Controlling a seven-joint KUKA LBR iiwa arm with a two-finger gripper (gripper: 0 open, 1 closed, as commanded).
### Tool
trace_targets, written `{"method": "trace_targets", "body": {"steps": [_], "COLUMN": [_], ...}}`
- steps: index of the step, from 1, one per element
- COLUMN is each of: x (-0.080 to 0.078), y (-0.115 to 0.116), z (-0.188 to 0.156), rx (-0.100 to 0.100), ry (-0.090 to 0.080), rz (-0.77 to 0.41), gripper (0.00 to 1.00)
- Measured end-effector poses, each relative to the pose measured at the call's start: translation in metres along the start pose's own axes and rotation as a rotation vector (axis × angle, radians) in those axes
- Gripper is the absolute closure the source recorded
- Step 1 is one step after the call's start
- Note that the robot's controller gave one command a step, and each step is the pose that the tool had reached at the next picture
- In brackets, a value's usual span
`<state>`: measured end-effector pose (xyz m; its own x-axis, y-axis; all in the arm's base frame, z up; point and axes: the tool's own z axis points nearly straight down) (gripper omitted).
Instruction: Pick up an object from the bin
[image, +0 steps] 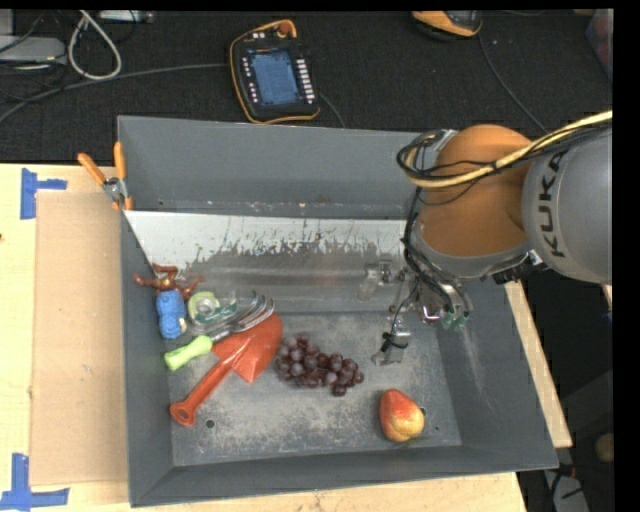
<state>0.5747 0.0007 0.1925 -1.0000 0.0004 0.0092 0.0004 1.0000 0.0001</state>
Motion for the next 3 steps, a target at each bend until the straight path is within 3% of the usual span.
{"method": "trace_targets", "body": {"steps": [1, 2, 3], "x": [-0.002, 0.006, 0.011], "y": [0.000, 0.049, 0.051], "z": [-0.005, 0.123, 0.057], "rx": [0.000, -0.002, -0.001], "ry": [-0.008, -0.004, -0.022], "rz": [0.000, 0.132, 0.098], "gripper": [0.00, 0.00, 0.00]}}
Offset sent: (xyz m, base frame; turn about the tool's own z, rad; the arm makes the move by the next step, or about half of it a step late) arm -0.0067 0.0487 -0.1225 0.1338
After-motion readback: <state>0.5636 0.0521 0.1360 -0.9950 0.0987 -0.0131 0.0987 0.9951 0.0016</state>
